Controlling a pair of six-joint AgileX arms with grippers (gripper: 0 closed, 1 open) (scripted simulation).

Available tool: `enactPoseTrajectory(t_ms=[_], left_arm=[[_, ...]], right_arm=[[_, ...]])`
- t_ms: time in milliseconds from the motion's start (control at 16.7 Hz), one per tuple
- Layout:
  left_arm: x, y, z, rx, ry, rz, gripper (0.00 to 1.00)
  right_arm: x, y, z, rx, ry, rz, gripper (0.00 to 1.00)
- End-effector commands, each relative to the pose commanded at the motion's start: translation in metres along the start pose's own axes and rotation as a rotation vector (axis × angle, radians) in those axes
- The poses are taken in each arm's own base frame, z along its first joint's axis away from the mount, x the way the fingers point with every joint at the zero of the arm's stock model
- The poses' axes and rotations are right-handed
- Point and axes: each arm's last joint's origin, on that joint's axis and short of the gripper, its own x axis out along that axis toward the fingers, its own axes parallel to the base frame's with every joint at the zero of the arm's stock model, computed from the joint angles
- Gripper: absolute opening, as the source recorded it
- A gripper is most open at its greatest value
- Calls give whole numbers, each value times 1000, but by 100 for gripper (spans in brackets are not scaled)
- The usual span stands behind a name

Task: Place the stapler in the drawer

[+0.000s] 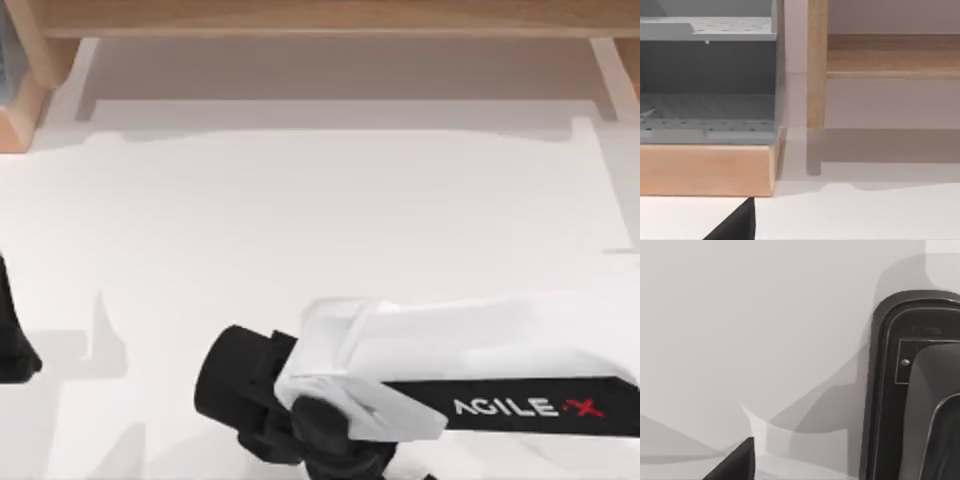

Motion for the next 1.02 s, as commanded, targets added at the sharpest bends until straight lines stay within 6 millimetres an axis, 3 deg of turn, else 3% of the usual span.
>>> enactPoseTrajectory(t_ms=[780,1020], left_arm=[[0,0,0,0,0,0,100],[0,0,0,0,0,0,100]], right_arm=[[0,0,0,0,0,0,2],[0,0,0,0,0,0,0]])
